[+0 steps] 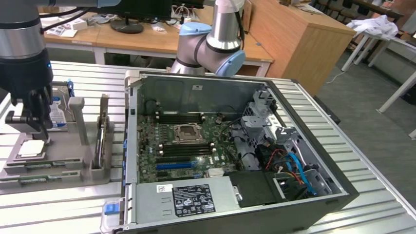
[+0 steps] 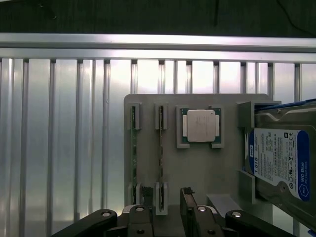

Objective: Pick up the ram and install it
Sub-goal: 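Pick up the ram and move it above insertion slot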

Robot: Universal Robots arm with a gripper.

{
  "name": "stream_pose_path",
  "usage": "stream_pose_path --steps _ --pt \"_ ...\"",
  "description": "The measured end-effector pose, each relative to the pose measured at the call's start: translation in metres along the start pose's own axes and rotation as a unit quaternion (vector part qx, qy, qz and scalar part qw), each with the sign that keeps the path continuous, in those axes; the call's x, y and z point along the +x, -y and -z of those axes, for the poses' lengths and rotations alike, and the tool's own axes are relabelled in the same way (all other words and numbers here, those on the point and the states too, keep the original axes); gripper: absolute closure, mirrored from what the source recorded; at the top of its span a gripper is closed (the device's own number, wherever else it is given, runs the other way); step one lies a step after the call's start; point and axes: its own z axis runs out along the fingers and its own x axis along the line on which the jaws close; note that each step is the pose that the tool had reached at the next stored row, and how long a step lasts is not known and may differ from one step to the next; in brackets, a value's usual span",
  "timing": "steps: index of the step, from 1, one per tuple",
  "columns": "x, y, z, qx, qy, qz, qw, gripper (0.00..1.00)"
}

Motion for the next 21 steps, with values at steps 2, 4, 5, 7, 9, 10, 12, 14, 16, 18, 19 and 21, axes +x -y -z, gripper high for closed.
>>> stream_pose_path --steps 2,4,5,7,9,10,12,14,16,18,19,21 --pt "0.0000 0.0000 -0.0006 -0.0001 0.0000 0.000 1.0000 0.64" --pt "0.0000 0.0000 -0.0012 -0.0001 0.0000 0.001 1.0000 0.64" --pt "0.0000 0.0001 -0.0015 -0.0002 0.0000 0.001 1.0000 0.64" --pt "0.0000 0.0001 -0.0021 -0.0004 -0.0001 0.001 1.0000 0.64" --pt "0.0000 0.0001 -0.0028 -0.0006 -0.0002 0.002 1.0000 0.64" --pt "0.0000 0.0001 -0.0031 -0.0008 -0.0004 0.002 1.0000 0.64" --pt "0.0000 0.0001 -0.0039 -0.0009 -0.0005 0.002 1.0000 0.64" --pt "0.0000 0.0002 -0.0050 -0.0011 -0.0006 0.002 1.0000 0.64" --pt "0.0000 0.0002 -0.0064 -0.0012 -0.0006 0.003 1.0000 0.64" --pt "0.0000 0.0002 -0.0079 -0.0012 -0.0007 0.003 1.0000 0.64" --pt "0.0000 0.0003 -0.0087 -0.0012 -0.0007 0.004 1.0000 0.64" --pt "0.0000 0.0003 -0.0101 -0.0013 -0.0009 0.004 1.0000 0.64"
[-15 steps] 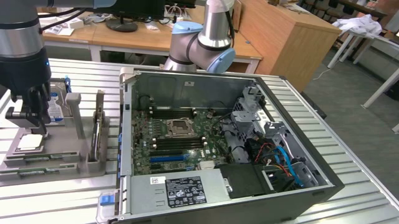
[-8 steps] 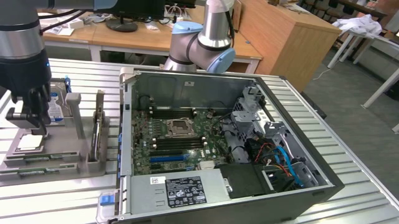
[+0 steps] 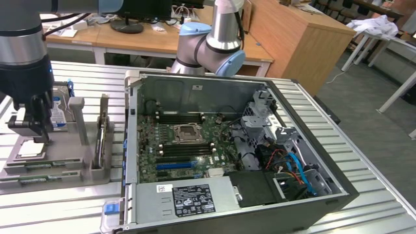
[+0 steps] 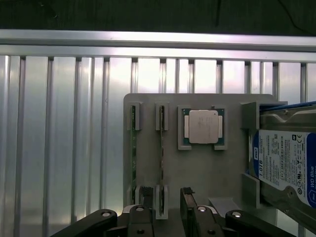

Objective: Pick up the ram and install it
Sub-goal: 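Pick up the ram and move it above insertion slot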

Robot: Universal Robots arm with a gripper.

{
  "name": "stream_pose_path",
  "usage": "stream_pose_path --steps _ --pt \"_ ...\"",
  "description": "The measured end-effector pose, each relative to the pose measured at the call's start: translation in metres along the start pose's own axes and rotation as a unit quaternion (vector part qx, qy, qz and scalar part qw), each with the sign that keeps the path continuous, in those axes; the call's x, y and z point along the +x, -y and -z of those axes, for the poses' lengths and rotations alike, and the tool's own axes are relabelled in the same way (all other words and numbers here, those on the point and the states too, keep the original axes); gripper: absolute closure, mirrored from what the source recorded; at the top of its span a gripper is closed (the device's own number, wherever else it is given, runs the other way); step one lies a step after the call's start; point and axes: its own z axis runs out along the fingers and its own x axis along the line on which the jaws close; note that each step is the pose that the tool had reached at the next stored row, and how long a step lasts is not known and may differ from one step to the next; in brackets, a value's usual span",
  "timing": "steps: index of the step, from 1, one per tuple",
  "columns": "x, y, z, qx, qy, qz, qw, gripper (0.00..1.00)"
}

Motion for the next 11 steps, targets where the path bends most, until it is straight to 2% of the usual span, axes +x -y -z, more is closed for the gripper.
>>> stream_pose_path --steps 11 --pt "-0.0001 0.0003 -0.0081 -0.0002 -0.0008 0.002 1.0000 0.64"
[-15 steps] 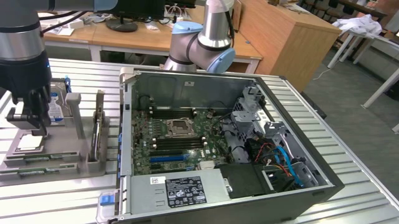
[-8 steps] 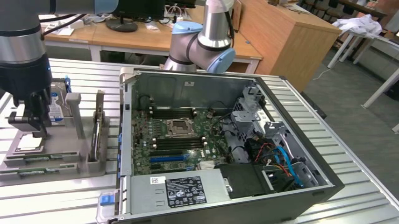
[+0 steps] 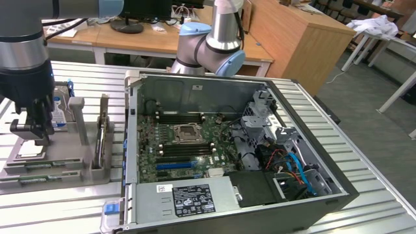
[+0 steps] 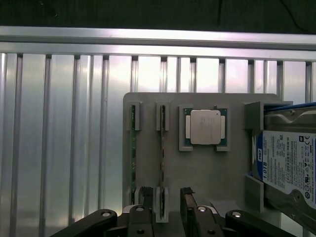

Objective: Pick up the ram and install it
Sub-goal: 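Pick up the ram and move it above insertion slot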

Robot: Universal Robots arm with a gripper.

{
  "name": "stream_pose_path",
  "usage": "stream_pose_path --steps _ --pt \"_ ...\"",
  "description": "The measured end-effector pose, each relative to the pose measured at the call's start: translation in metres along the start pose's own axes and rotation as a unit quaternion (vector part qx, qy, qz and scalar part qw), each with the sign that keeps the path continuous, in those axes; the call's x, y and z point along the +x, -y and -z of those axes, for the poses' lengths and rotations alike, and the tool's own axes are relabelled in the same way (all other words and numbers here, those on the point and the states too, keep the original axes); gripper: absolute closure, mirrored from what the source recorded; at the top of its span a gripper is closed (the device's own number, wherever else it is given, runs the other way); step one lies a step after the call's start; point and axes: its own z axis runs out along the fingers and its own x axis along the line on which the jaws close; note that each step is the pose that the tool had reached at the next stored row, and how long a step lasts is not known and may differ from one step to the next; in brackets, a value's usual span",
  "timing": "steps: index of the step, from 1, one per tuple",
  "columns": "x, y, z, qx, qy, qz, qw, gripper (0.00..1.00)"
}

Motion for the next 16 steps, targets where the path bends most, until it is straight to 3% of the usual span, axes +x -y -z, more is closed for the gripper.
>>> stream_pose_path --steps 16 --pt "0.0000 0.0002 -0.0082 -0.0006 -0.0008 0.003 1.0000 0.64"
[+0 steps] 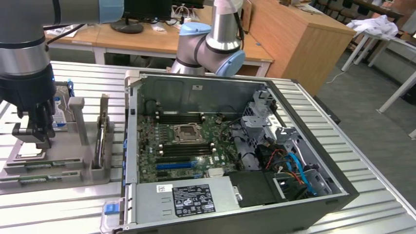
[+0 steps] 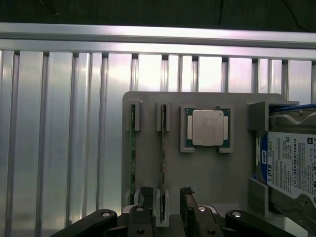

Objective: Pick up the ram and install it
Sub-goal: 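Pick up the ram and move it above insertion slot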

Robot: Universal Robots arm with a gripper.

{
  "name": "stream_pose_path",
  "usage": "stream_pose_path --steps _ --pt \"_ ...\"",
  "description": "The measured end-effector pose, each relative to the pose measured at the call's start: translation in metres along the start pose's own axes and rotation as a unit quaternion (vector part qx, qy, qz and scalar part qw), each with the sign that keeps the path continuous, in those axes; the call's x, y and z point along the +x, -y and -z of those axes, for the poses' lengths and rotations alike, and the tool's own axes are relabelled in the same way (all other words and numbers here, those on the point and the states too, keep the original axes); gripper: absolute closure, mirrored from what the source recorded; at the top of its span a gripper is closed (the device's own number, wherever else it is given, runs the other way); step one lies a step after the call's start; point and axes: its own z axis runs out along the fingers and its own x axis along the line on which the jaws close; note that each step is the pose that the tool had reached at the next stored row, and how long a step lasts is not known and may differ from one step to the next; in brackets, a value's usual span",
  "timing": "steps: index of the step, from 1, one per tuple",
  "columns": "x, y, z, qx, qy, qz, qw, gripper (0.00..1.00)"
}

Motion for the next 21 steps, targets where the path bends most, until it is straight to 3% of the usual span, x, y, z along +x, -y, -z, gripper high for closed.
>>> stream_pose_path --steps 21 --pt "0.013 -0.0017 -0.0003 0.0001 0.0001 0.000 1.0000 0.64"
